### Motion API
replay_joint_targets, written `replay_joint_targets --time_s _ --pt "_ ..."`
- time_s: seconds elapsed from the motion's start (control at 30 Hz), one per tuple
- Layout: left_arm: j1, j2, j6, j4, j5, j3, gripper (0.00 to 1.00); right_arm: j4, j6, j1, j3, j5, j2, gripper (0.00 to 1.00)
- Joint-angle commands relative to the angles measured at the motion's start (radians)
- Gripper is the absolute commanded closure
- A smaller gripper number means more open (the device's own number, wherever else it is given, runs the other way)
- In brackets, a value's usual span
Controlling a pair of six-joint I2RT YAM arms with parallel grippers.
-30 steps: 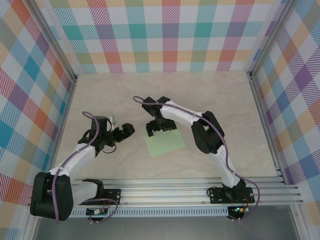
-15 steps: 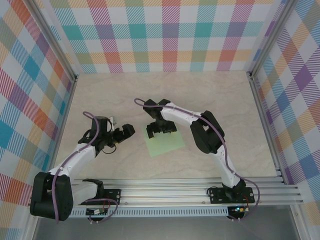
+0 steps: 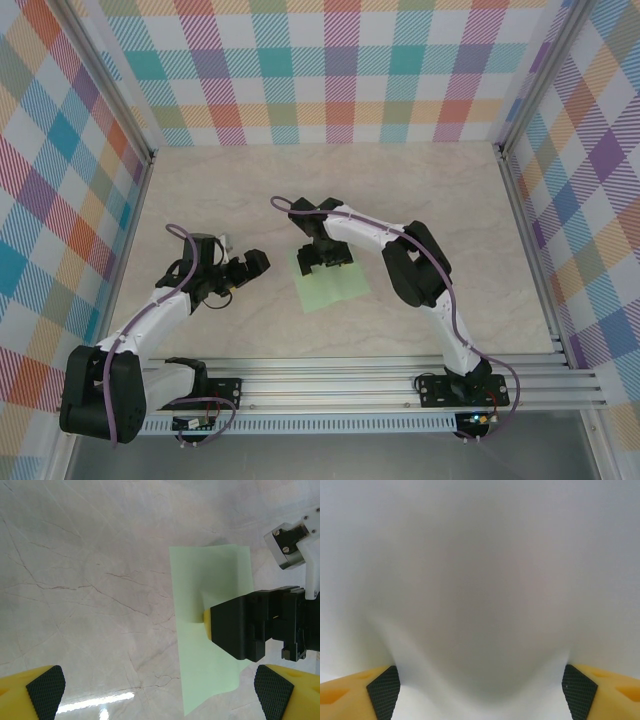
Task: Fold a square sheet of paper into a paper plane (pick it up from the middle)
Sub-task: Fold the square sheet of paper in half at the center of the table.
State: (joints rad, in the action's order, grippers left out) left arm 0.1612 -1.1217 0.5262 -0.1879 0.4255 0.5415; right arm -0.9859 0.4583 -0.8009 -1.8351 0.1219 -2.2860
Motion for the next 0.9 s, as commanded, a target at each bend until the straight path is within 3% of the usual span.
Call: replay_joint_targets --time_s 0.0,0.27,0.5,0.63,0.87 --pt "0.011 0.02 -0.019 -0.031 -0.009 0.037 0.0 -0.061 0.002 -0.012 0.023 -0.047 -0.068 0.18" --pt "0.011 0.019 -0.017 -0.039 -0.016 0.047 0.0 -0.08 0.001 -0.009 0.013 0.005 0.02 0.47" --pt "0.011 0.018 -0.019 -0.051 -0.015 0.054 0.0 -0.04 0.012 -0.009 0.062 -0.024 0.122 0.56" --pt "0.011 0.024 -0.017 -0.053 -0.016 0.052 0.0 0.028 0.015 0.007 0.12 -0.102 0.218 0.58" --pt "0.017 0.025 0.013 -0.029 0.001 0.058 0.0 0.237 0.041 0.08 0.278 -0.376 0.354 0.61"
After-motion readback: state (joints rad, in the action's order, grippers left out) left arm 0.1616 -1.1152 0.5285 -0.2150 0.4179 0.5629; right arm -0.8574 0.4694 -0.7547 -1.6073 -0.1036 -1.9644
